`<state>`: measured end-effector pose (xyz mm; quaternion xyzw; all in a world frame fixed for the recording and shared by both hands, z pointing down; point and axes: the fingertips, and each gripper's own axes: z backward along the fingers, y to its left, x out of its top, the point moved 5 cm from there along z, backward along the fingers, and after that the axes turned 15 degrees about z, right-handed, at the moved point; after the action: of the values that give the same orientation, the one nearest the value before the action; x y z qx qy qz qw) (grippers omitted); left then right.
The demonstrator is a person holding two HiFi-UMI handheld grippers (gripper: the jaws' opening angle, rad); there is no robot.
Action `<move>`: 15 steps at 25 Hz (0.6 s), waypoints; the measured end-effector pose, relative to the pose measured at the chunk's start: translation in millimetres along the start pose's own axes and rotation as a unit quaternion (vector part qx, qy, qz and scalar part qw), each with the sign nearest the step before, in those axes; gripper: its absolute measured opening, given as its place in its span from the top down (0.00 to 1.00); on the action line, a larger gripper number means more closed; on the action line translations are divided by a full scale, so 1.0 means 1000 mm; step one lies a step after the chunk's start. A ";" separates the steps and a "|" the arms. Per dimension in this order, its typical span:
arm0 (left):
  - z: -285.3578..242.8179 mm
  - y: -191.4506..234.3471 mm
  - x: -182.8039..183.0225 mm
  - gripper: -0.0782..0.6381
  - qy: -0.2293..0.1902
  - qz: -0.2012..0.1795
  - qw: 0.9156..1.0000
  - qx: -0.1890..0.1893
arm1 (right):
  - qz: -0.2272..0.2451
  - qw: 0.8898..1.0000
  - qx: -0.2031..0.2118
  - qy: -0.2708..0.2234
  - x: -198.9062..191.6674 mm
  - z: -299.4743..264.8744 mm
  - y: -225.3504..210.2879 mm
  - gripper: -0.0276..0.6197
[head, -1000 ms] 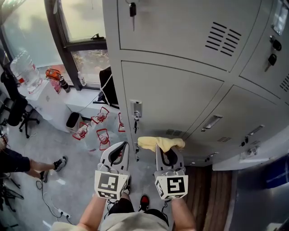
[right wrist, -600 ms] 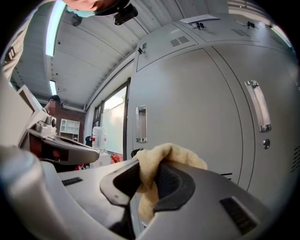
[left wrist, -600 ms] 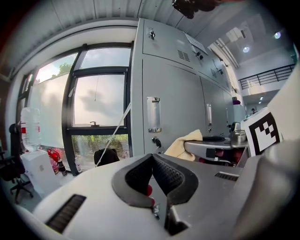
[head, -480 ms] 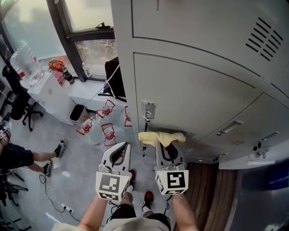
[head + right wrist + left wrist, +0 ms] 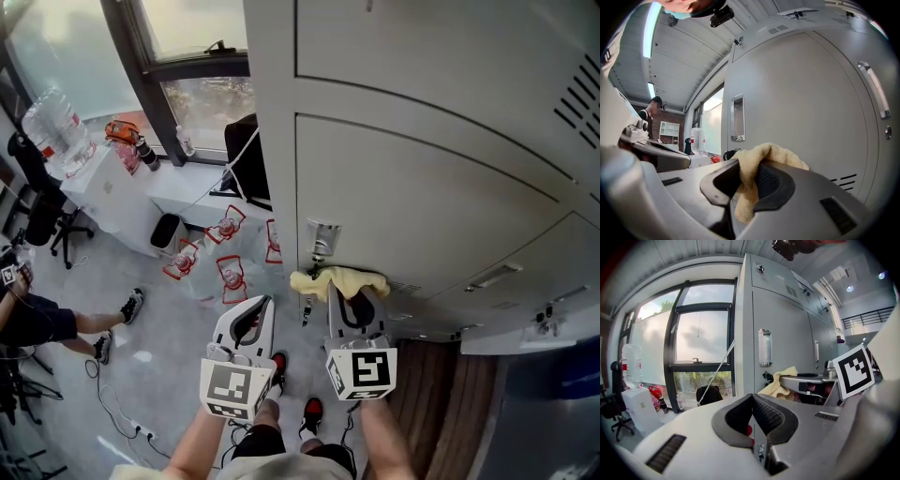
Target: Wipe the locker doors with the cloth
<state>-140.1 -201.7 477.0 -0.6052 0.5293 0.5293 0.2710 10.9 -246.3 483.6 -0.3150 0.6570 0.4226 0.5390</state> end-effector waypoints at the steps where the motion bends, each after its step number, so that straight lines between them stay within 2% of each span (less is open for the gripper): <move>1: -0.001 0.000 0.000 0.86 0.001 0.001 1.000 0.000 | 0.000 1.000 0.000 0.000 0.000 -0.001 0.000 0.85; 15: -0.012 -0.014 -0.006 0.86 0.010 -0.004 1.000 -0.010 | -0.007 1.000 -0.017 0.010 -0.008 0.006 -0.017 0.85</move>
<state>-122.2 -206.3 482.5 -0.6155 0.5240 0.5274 0.2616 30.3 -248.6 487.6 -0.3331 0.6529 0.4270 0.5296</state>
